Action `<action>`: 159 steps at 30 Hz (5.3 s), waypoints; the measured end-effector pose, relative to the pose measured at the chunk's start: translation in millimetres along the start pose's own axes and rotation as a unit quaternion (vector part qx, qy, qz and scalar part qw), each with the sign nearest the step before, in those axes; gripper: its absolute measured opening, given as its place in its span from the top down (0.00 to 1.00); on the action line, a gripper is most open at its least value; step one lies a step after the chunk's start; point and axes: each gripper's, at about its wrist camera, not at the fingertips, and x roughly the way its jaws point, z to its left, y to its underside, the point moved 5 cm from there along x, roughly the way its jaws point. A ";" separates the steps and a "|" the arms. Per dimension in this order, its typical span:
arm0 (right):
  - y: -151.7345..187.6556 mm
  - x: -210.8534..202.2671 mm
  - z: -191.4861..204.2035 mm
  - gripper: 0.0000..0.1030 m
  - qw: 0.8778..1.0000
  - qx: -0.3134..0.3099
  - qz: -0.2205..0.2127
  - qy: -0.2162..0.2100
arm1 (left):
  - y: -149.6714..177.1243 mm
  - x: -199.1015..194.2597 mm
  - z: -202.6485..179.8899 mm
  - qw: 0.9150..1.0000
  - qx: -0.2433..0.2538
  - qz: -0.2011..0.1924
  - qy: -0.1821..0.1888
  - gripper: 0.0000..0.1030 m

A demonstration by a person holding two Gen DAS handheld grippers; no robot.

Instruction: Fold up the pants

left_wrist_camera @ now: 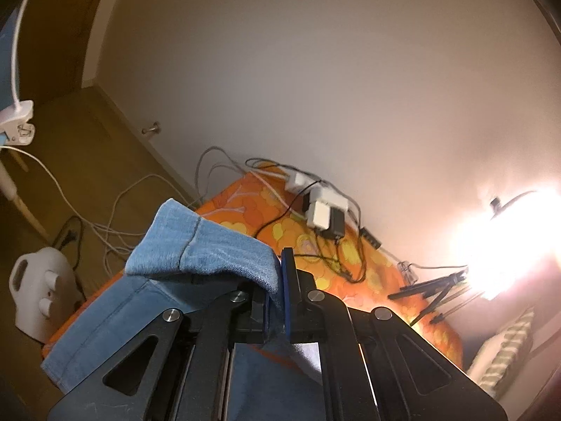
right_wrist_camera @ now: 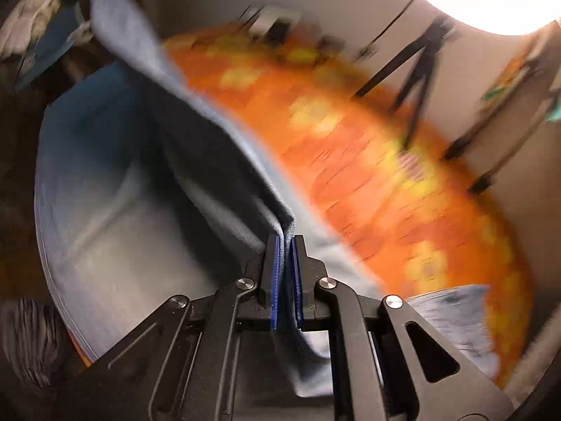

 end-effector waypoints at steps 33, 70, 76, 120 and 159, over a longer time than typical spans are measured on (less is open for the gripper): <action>-19.1 -94.1 151.3 0.64 0.977 -0.096 -0.005 -0.193 | 190.0 -62.6 144.6 0.994 -0.008 0.106 -0.017 0.96; -250.4 148.0 395.4 0.98 0.947 -0.146 -0.031 -0.286 | 195.3 -74.4 149.2 0.998 0.028 0.034 -0.036 0.93; -280.4 129.2 368.6 0.98 0.949 -0.104 -0.071 -0.290 | 185.7 -77.1 137.4 0.996 0.070 0.027 -0.044 0.94; -327.1 178.6 371.3 0.97 0.972 -0.101 -0.107 -0.183 | 147.6 -35.7 157.9 0.996 0.065 0.034 -0.054 0.94; -223.5 -32.7 247.0 0.60 0.976 0.005 -0.112 -0.188 | 111.3 -184.0 147.5 0.990 0.096 -0.003 -0.104 0.77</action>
